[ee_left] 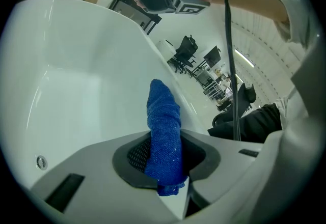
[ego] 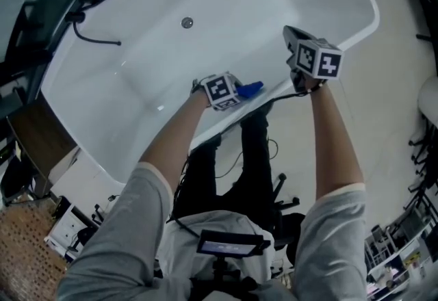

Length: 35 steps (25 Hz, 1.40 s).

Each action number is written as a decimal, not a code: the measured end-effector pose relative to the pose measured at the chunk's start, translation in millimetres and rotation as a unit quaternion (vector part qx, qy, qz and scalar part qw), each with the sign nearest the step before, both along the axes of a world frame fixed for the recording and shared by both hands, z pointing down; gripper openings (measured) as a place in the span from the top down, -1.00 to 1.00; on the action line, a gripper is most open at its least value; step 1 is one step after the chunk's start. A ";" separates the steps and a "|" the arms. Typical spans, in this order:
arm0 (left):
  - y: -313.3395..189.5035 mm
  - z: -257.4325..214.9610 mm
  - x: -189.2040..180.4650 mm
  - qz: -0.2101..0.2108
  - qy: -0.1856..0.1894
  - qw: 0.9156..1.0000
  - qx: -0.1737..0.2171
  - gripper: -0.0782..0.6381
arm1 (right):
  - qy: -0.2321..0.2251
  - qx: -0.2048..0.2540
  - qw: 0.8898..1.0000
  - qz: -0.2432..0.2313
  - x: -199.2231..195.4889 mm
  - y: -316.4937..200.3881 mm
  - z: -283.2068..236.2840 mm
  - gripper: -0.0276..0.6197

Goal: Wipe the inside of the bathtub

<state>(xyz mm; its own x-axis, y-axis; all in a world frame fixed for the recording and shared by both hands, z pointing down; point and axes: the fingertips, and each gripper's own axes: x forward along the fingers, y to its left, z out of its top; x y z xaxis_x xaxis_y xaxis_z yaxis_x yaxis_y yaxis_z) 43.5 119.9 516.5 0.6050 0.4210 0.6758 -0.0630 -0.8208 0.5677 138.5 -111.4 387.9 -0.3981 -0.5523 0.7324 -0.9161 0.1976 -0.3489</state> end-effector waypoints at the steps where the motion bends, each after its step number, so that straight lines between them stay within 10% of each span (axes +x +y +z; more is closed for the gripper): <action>1: 1.3 -3.4 -0.4 -0.001 0.000 1.000 0.002 0.48 | 0.002 0.000 1.000 0.005 3.6 4.5 -2.7 0.89; 10: 30.6 -54.5 -4.6 0.007 0.024 1.000 -0.011 0.46 | 0.000 0.016 0.999 0.049 16.1 41.4 -49.7 0.89; 22: 18.4 -173.2 -48.6 -0.068 0.058 0.988 0.126 0.46 | -0.034 0.091 0.987 0.130 3.9 116.4 -168.4 0.89; 35: 22.0 -305.3 -83.8 -0.205 0.078 0.942 0.253 0.46 | -0.001 0.121 0.980 0.160 0.2 229.2 -247.7 0.89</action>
